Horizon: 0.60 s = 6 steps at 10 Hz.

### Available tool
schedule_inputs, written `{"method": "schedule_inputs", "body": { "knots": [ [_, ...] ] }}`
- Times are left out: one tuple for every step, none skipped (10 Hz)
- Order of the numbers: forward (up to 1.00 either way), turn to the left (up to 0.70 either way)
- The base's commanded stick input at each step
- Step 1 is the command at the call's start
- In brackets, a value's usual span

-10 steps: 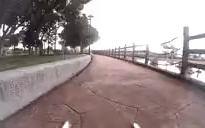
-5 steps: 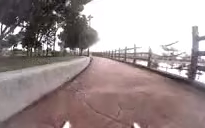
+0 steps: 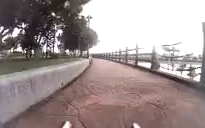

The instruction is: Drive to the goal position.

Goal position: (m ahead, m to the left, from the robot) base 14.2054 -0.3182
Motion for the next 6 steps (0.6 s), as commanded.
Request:
{"method": "schedule_inputs", "body": {
  "knots": [
    [0.7,0.0],
    [0.7,0.0],
    [0.7,0.0],
    [0.7,0.0],
    [0.7,0.0],
    [0.7,0.0]
  ]
}}
